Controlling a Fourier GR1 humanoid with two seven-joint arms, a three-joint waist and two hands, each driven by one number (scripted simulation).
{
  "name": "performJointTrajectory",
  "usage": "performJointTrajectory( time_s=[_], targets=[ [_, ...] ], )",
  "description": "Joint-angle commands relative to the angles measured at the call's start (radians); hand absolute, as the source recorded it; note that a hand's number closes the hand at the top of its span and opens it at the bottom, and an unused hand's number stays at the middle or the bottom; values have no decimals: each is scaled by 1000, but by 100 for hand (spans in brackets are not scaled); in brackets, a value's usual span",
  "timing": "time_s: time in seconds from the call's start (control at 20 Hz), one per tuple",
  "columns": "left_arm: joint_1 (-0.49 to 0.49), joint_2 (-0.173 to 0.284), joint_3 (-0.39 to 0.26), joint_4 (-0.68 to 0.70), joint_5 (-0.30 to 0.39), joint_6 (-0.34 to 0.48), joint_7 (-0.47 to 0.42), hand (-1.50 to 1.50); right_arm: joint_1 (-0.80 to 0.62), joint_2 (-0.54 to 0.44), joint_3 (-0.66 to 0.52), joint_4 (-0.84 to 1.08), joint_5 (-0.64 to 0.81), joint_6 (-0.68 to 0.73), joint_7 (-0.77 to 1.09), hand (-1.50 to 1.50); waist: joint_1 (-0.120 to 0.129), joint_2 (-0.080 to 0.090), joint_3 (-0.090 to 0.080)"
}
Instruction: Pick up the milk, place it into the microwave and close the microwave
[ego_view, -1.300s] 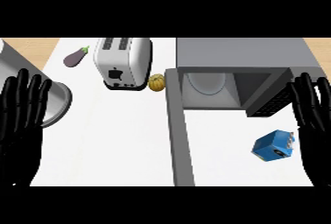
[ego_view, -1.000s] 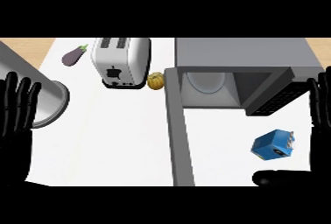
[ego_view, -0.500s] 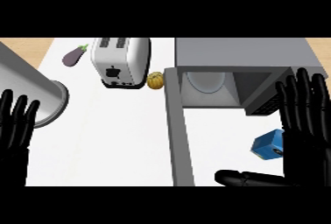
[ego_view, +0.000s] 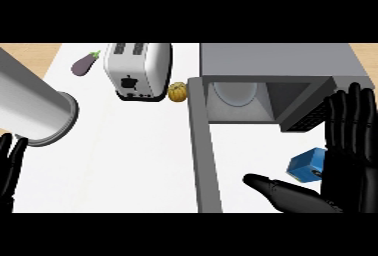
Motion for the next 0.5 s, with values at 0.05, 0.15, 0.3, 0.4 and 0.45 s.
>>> performJointTrajectory(
  time_s=[0.05, 0.15, 0.3, 0.4, 0.45],
  targets=[
    [36, 30, 107, 31, 103, -70, -48, -150, 67, -10, -56, 14, -6, -15, -46, -150, -3, 0, 0],
    [88, -10, 48, 3, 53, -78, -73, -150, 84, -20, -115, 79, -89, 16, -110, -150, -2, 1, 0],
    [154, -6, 73, -89, 97, -100, -38, -150, 138, -5, -124, 119, -104, 9, -183, -150, 1, 0, 1],
    [111, -17, 79, -52, 80, -100, -44, -150, 113, 1, -127, 129, -114, 2, -168, -150, -2, 0, 0],
    [72, 4, 123, 1, 105, -97, -46, -150, 54, -2, -184, 242, -154, 22, -221, -150, -1, 2, 0]
  ],
)
